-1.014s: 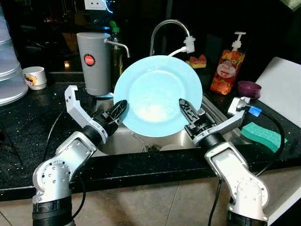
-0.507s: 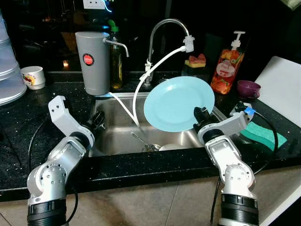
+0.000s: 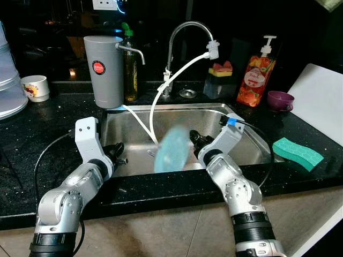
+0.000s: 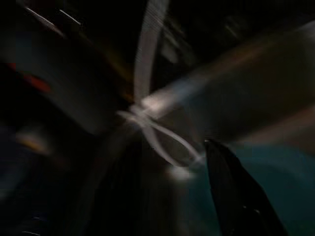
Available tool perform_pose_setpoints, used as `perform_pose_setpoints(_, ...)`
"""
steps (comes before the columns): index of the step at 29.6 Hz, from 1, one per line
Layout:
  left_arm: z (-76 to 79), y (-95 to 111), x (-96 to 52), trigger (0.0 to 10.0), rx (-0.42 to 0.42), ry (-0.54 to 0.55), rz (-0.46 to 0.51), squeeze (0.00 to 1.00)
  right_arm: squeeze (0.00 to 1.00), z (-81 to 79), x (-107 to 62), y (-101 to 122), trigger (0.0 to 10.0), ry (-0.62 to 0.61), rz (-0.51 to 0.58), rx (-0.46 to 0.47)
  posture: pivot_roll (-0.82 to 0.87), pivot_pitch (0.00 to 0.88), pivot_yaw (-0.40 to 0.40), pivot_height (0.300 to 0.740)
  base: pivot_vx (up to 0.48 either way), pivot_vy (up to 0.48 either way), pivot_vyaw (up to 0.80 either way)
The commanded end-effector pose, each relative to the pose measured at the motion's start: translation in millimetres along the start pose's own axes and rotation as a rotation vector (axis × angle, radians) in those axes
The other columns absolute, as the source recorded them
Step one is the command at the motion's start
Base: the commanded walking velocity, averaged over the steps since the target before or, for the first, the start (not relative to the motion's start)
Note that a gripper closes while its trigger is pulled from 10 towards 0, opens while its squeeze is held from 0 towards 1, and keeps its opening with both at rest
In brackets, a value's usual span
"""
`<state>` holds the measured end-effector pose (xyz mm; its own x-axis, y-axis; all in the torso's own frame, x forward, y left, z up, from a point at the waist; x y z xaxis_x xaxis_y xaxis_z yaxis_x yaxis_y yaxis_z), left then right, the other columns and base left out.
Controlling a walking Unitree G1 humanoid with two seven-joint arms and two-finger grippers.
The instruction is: Kitchen organization
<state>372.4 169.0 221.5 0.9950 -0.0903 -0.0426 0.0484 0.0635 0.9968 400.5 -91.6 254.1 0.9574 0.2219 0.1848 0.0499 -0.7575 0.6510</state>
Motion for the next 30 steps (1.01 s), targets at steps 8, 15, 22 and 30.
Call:
perform_pose_setpoints(8, -45.5, 34.4, -9.5, 10.0, 0.217, 0.397, 0.101, 0.00, 0.00, -29.8, -17.5, 31.5, 10.0, 0.166, 0.139, 0.047, 0.05, 0.061, -0.067, 0.740, 0.000, 0.000, 0.00)
perform_pose_setpoints(15, -88.3, 33.7, -32.7, 10.0, 0.257, 0.710, 0.044, 0.00, 0.00, -23.1, -23.5, 30.1, 10.0, 0.141, 0.145, 0.050, 0.05, 0.068, -0.061, 0.740, 0.000, 0.000, 0.00)
perform_pose_setpoints(22, -124.4, 23.3, -69.0, 10.0, 0.271, 0.945, 0.005, 0.00, 0.00, -13.7, -26.8, 28.0, 10.0, 0.116, 0.137, 0.056, 0.06, 0.073, -0.064, 0.740, 0.000, 0.000, 0.00)
perform_pose_setpoints(30, -152.1, 26.4, -84.1, 10.0, 0.243, 1.098, -0.004, 0.00, 0.00, -12.2, -25.6, 23.1, 10.0, 0.115, 0.115, 0.063, 0.07, 0.073, -0.072, 0.740, 0.000, 0.000, 0.00)
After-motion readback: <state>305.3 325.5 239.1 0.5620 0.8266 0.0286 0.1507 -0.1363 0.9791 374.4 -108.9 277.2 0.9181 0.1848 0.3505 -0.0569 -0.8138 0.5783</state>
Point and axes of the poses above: a point about 5 cm out from each wrist's last joint towards the gripper, its own x axis pointing out of the wrist towards the gripper, its own y axis along the axis of the wrist's last joint, z = x × y, the point moved 4 cm from there along x, pointing out of the wrist towards the gripper, and after that the axes turned 13 degrees about x, right-handed, at the moved point
